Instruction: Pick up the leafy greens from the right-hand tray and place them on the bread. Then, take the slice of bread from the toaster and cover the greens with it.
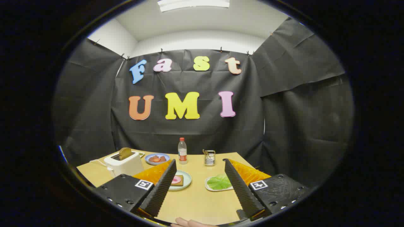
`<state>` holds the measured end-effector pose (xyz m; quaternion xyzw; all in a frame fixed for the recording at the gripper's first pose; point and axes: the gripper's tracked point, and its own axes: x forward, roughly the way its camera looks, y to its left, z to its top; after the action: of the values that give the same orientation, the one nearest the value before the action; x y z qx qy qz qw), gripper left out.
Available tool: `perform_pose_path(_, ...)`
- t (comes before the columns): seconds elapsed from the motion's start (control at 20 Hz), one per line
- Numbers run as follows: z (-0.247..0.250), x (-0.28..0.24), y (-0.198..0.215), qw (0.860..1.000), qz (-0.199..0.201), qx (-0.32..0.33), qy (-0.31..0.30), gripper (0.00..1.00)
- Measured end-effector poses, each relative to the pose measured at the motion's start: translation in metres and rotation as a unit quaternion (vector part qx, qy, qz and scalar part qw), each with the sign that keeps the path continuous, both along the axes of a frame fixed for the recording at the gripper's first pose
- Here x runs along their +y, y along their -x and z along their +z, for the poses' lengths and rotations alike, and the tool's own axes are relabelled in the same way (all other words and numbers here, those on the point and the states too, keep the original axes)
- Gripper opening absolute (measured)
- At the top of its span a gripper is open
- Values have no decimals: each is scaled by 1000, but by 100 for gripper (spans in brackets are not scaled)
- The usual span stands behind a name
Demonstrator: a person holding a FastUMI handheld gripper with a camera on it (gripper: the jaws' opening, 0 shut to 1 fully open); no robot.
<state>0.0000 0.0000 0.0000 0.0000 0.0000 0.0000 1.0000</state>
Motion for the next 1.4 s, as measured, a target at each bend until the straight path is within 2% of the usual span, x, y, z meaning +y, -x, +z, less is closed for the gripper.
perform_pose_path(0.3,2,-2,-16,1000,11,6,1,95)
perform_pose_path(0.85,5,-33,-73,1000,-2,16,2,95)
perform_pose_path(1.1,-21,-55,-136,998,-16,53,19,95)
perform_pose_path(1.4,-108,-113,-231,985,-58,165,8,96)
